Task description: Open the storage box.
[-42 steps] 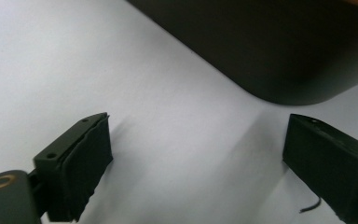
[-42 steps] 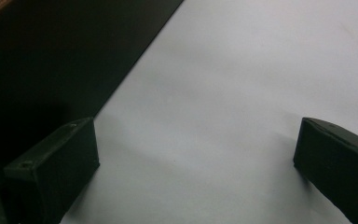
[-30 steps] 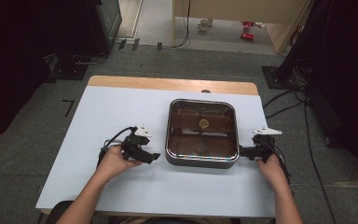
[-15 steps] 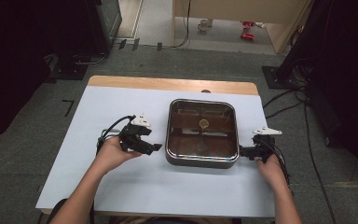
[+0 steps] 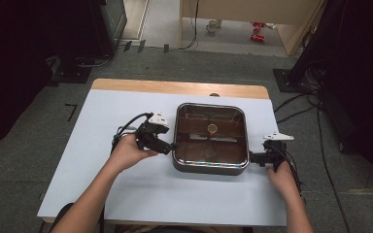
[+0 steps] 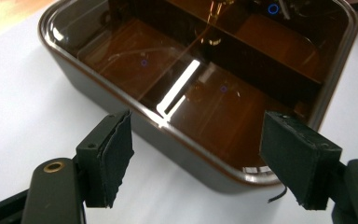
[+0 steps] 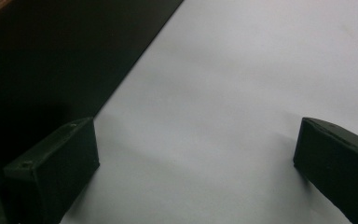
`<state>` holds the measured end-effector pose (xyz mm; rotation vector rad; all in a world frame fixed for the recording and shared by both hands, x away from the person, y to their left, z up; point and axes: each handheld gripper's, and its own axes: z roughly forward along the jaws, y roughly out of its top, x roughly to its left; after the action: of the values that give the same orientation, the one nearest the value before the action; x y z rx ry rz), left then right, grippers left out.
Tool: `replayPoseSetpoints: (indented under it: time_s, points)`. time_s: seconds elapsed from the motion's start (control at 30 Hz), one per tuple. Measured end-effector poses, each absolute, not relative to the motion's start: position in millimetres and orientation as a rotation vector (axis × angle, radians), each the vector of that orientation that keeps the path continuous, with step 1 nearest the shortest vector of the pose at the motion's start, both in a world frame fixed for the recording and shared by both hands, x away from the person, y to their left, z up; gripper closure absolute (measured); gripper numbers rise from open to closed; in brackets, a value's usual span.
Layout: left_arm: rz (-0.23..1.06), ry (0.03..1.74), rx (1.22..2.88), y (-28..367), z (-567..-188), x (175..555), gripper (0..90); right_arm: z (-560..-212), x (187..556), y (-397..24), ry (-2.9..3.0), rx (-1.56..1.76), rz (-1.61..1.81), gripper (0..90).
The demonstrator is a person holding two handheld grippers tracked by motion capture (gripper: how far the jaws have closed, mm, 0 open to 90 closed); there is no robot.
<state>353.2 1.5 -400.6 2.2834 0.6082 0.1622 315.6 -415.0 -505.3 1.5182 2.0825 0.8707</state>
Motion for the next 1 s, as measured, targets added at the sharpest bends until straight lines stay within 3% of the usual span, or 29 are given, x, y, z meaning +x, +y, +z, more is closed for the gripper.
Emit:
replayPoseSetpoints:
  time_s: [0.6, 0.67, 0.93, 1.0]
  points:
    - [0.162, 0.540, 2.237, -60, -402, 374, 26.3, -505, 316, -415, 2.083, 1.517, 0.871, 0.0]
    - [0.177, 0.534, 2.230, -65, -403, 376, 32.1, -505, 315, -415, 2.083, 1.520, 0.871, 0.0]
    - [0.134, 0.517, 2.232, -89, -408, 384, 32.5, -505, 316, -415, 2.082, 1.517, 0.872, 0.0]
    - [0.129, 0.510, 2.218, -95, -411, 384, 36.4, -505, 316, -415, 2.082, 1.517, 0.872, 0.0]
